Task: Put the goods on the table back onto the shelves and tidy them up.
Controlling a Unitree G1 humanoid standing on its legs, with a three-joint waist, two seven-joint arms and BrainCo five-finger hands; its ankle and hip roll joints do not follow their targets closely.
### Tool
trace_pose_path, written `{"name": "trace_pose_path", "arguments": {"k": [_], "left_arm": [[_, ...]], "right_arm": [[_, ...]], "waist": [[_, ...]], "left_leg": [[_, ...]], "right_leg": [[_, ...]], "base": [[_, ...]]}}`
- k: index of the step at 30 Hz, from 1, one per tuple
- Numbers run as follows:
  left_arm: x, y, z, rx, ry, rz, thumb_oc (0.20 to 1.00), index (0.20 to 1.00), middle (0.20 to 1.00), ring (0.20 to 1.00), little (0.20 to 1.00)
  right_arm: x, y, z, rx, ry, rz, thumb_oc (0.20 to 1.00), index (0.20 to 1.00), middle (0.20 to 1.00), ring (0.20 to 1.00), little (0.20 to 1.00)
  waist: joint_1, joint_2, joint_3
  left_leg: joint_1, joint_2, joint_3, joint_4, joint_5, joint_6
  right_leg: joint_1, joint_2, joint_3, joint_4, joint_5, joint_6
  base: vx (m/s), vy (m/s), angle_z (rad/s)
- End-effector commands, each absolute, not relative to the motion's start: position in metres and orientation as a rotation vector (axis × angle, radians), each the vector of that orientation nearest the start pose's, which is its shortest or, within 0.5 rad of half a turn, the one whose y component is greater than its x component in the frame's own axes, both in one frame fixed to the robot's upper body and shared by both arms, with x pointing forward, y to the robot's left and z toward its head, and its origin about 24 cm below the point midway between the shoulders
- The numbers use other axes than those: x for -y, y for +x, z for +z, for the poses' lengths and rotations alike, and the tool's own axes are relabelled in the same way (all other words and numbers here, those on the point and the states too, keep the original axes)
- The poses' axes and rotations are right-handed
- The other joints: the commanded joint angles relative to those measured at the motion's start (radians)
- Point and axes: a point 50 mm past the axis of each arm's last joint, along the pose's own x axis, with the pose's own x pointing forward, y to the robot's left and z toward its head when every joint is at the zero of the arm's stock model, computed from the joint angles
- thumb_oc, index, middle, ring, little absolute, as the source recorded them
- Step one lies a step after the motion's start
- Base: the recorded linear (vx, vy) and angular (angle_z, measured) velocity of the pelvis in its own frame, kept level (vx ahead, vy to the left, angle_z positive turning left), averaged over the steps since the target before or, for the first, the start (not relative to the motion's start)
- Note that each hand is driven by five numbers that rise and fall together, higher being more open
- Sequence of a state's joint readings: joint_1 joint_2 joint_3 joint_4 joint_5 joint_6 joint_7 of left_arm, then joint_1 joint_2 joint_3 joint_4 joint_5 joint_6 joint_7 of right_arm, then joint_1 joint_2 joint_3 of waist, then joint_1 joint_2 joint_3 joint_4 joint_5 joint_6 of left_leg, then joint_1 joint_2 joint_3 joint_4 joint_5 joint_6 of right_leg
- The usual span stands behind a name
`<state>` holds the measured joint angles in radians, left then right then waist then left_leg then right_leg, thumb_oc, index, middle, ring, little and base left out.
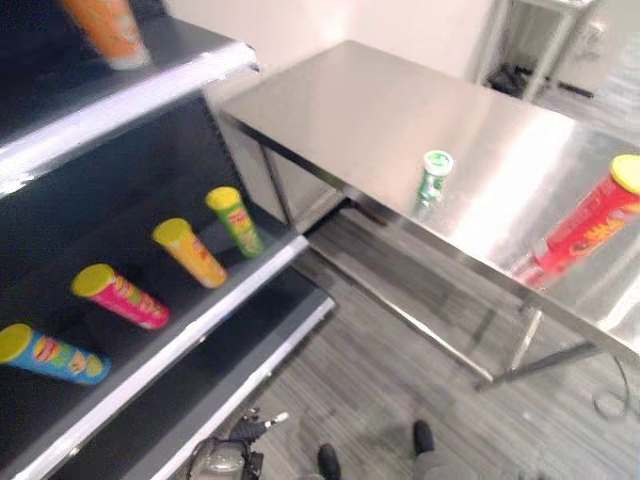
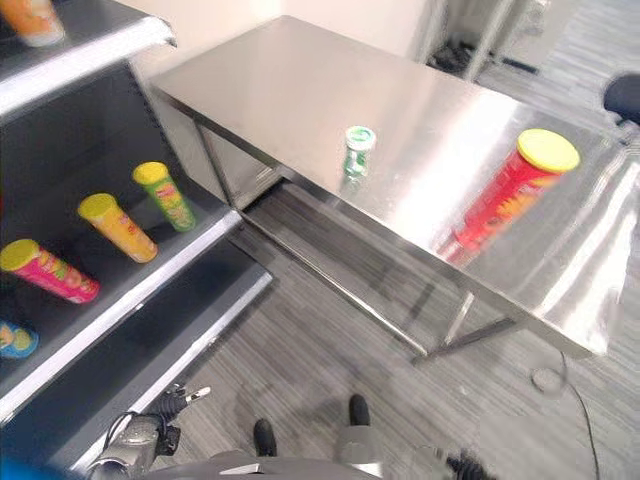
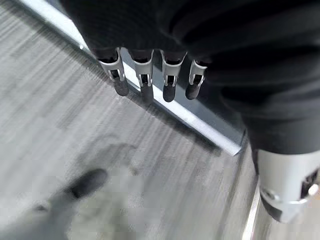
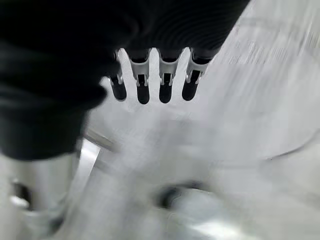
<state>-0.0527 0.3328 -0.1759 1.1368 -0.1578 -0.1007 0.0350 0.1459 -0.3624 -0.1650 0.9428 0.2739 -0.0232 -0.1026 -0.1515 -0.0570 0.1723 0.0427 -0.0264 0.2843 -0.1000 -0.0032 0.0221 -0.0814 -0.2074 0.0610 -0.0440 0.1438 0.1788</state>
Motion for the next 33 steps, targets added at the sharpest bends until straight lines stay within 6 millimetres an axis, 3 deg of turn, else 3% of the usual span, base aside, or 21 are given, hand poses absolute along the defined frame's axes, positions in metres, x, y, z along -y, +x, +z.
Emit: {"name": "trace_pose_path", "arguments": {"k": [1,2,3,6,7,8,11,12,13,17,20,25,33], "left_arm": [[-0.271,0.144,-0.130,-0.956,0.318,0.148,1.000,1.000,1.000,1.000,1.000],[-0.271,0.144,-0.130,-0.956,0.318,0.148,1.000,1.000,1.000,1.000,1.000],[-0.272,0.141,-0.131,-0.966,0.317,0.153,1.000,1.000,1.000,1.000,1.000],[-0.270,0.135,-0.134,-0.981,0.300,0.158,1.000,1.000,1.000,1.000,1.000],[-0.268,0.133,-0.135,-0.982,0.295,0.152,1.000,1.000,1.000,1.000,1.000],[-0.267,0.133,-0.135,-0.979,0.290,0.150,1.000,1.000,1.000,1.000,1.000],[-0.261,0.138,-0.134,-0.951,0.287,0.133,1.000,1.000,1.000,1.000,1.000],[-0.258,0.139,-0.134,-0.939,0.287,0.121,1.000,1.000,1.000,1.000,1.000],[-0.258,0.139,-0.134,-0.939,0.286,0.121,1.000,1.000,1.000,1.000,1.000],[-0.255,0.136,-0.136,-0.948,0.292,0.115,1.000,1.000,1.000,1.000,1.000],[-0.255,0.132,-0.136,-0.951,0.286,0.119,1.000,1.000,1.000,1.000,1.000],[-0.256,0.127,-0.137,-0.953,0.255,0.143,1.000,1.000,1.000,1.000,1.000],[-0.255,0.114,-0.143,-0.992,0.228,0.163,1.000,1.000,1.000,1.000,1.000]], "right_arm": [[0.373,0.100,-0.077,-0.792,-0.203,-0.712,1.000,1.000,1.000,1.000,1.000],[0.373,0.100,-0.077,-0.792,-0.203,-0.712,1.000,1.000,1.000,1.000,1.000],[0.396,0.106,-0.048,-0.672,-0.254,-0.763,1.000,1.000,1.000,1.000,1.000],[0.423,0.119,0.005,-0.474,-0.353,-0.799,1.000,1.000,1.000,1.000,1.000],[0.430,0.135,0.040,-0.329,-0.410,-0.777,1.000,1.000,1.000,1.000,1.000],[0.427,0.152,0.077,-0.171,-0.460,-0.728,1.000,1.000,1.000,1.000,1.000],[0.415,0.173,0.127,0.046,-0.565,-0.656,1.000,1.000,1.000,1.000,1.000],[0.408,0.182,0.155,0.157,-0.629,-0.632,1.000,1.000,1.000,1.000,1.000],[0.408,0.182,0.155,0.157,-0.630,-0.632,1.000,1.000,1.000,1.000,1.000],[0.391,0.208,0.198,0.303,-0.801,-0.578,1.000,1.000,1.000,1.000,1.000],[0.378,0.223,0.211,0.325,-0.875,-0.488,1.000,1.000,1.000,1.000,1.000],[0.377,0.227,0.214,0.311,-0.916,-0.464,1.000,1.000,1.000,1.000,1.000],[0.387,0.212,0.212,0.292,-0.926,-0.530,1.000,1.000,1.000,1.000,1.000]], "waist": [[-0.004,0.018,0.028],[-0.004,0.018,0.028],[-0.015,0.014,0.028],[-0.022,0.007,0.023],[-0.021,0.001,0.016],[-0.019,-0.001,0.013],[-0.003,-0.009,0.002],[0.011,-0.013,-0.003],[0.009,-0.012,-0.003],[0.045,-0.026,-0.016],[0.072,-0.034,-0.022],[0.083,-0.035,-0.027],[0.088,-0.025,-0.043]], "left_leg": [[-0.009,0.033,-0.071,0.073,-0.086,-0.026],[-0.009,0.033,-0.071,0.073,-0.086,-0.026],[-0.003,0.031,-0.066,0.069,-0.088,-0.024],[0.004,0.029,-0.063,0.064,-0.093,-0.023],[0.006,0.030,-0.061,0.059,-0.093,-0.025],[0.011,0.033,-0.066,0.058,-0.096,-0.028],[0.003,0.040,-0.070,0.059,-0.091,-0.034],[-0.001,0.046,-0.077,0.060,-0.090,-0.039],[-0.002,0.046,-0.078,0.061,-0.090,-0.040],[-0.001,0.061,-0.095,0.062,-0.084,-0.053],[0.001,0.074,-0.109,0.061,-0.077,-0.065],[0.004,0.090,-0.133,0.053,-0.063,-0.084],[0.018,0.105,-0.158,0.039,-0.054,-0.100]], "right_leg": [[-0.002,-0.006,0.019,0.091,-0.122,0.064],[-0.001,-0.006,0.019,0.091,-0.122,0.064],[-0.002,-0.013,0.011,0.092,-0.106,0.067],[0.001,-0.020,-0.002,0.084,-0.095,0.071],[0.006,-0.024,-0.011,0.074,-0.093,0.072],[0.015,-0.025,-0.019,0.063,-0.097,0.073],[0.019,-0.027,-0.041,0.042,-0.100,0.071],[0.028,-0.028,-0.059,0.026,-0.103,0.070],[0.030,-0.028,-0.062,0.024,-0.103,0.070],[0.056,-0.021,-0.092,0.011,-0.113,0.063],[0.076,-0.015,-0.113,0.006,-0.128,0.054],[0.104,-0.001,-0.143,0.005,-0.151,0.040],[0.144,0.012,-0.183,0.003,-0.175,0.025]], "base": [[0.01,0.068,-0.27],[0.02,0.060,-0.19],[0.01,0.049,-0.08],[0.01,0.019,0.00],[0.04,-0.023,-0.03],[0.03,-0.042,-0.08],[0.01,-0.075,0.06],[0.00,-0.082,0.12],[0.00,-0.105,0.04],[0.02,-0.095,0.23],[0.02,-0.134,0.25],[0.02,-0.093,0.34],[0.04,-0.057,0.17]]}}
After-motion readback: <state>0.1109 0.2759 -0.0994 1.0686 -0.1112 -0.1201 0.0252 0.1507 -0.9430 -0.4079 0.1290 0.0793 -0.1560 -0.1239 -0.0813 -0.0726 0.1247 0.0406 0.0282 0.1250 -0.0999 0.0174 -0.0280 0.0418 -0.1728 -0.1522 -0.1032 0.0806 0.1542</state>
